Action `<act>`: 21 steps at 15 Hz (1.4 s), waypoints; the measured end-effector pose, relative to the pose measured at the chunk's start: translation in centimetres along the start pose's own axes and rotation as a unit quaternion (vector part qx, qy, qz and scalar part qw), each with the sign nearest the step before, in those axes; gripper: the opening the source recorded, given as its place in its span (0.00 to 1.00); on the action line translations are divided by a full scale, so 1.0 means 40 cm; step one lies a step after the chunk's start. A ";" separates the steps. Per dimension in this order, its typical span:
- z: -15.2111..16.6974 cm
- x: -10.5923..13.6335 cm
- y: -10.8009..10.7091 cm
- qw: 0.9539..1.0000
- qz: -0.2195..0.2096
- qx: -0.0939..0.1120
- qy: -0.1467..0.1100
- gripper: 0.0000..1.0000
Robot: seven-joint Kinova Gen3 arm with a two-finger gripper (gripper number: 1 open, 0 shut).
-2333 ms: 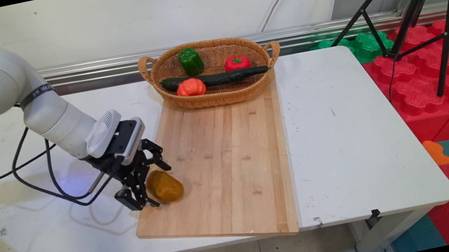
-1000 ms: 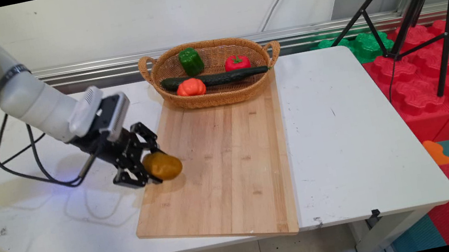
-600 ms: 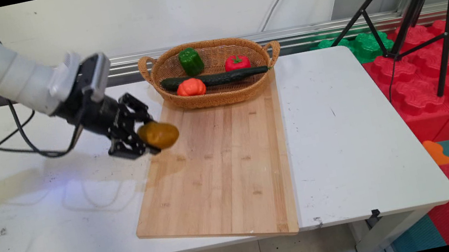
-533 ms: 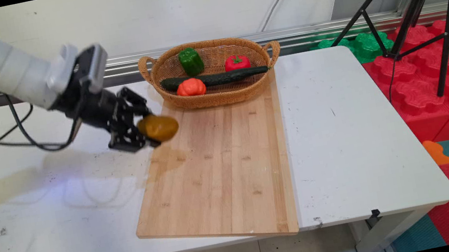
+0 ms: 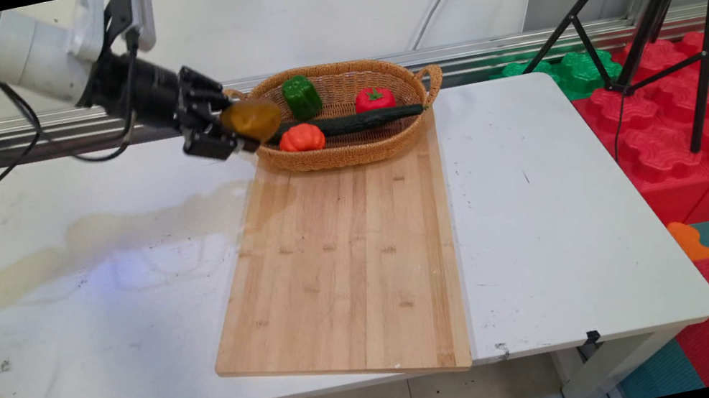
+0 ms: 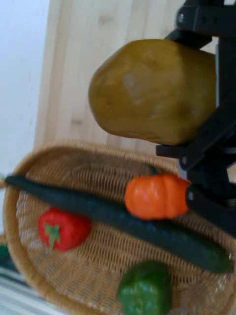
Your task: Place the picked object in the vegetable basket
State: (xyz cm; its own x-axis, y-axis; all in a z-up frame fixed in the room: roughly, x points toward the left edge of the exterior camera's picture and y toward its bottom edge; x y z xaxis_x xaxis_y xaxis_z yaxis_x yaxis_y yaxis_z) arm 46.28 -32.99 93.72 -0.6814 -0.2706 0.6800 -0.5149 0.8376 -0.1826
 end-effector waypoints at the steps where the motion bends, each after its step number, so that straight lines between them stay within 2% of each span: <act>1: 0.007 0.007 -0.020 1.000 -0.006 0.010 0.003 0.00; 8: 0.081 0.039 -0.121 0.998 -0.037 0.054 0.011 0.00; 11: 0.138 0.056 -0.171 0.996 -0.056 0.073 0.010 0.00; 21: 0.277 0.074 -0.258 0.992 -0.088 0.095 -0.007 0.00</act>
State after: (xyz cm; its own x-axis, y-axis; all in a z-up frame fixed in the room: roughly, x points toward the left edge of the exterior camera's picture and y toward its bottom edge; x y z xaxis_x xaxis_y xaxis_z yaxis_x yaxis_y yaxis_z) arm 43.81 -47.72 89.75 -0.5781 -0.4131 0.7037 -0.7149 0.6722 -0.1927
